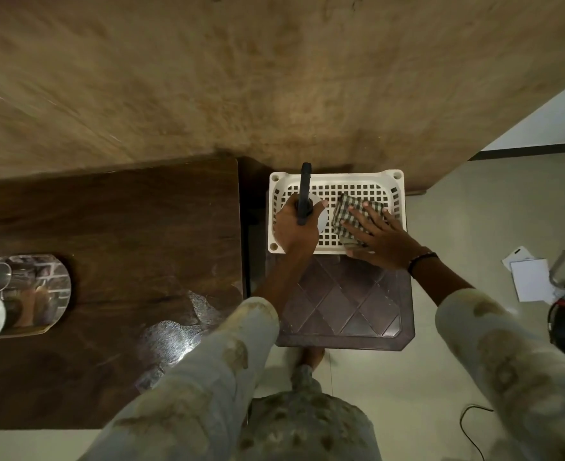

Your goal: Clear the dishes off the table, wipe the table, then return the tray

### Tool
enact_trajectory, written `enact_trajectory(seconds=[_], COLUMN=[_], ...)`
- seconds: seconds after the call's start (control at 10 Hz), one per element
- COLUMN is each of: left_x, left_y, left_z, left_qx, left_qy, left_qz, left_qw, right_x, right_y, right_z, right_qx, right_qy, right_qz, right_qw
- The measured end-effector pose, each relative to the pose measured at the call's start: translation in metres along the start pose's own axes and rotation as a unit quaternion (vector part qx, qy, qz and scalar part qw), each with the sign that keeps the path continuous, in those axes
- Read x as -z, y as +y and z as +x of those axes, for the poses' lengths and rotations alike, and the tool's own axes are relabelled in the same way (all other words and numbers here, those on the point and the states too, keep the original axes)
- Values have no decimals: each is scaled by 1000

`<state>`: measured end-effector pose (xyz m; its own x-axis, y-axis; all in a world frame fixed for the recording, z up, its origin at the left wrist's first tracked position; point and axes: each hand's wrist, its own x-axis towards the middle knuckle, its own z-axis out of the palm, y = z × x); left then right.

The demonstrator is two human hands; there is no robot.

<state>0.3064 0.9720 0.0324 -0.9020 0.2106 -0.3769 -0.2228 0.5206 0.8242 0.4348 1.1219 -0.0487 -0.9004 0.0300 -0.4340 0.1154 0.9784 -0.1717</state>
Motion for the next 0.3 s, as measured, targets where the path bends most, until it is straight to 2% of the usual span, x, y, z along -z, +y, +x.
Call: enact_trajectory(seconds=[0.1,0.2,0.3], left_x=[5,18,41], left_y=[2,1,-8], left_z=[-1,2,-1], left_qx=[4,-29,-52], left_qy=[-30,-110,-162], left_qz=[-1,38,61], left_qw=[1000,993,984], right_x=[1,7,16], right_y=[-3,-4,-25], right_z=[2,2,-5], right_qx=[-7,-16,-76], right_qy=[-23,-33,60], right_qz=[10,25,118], right_qw=[1000,999,988])
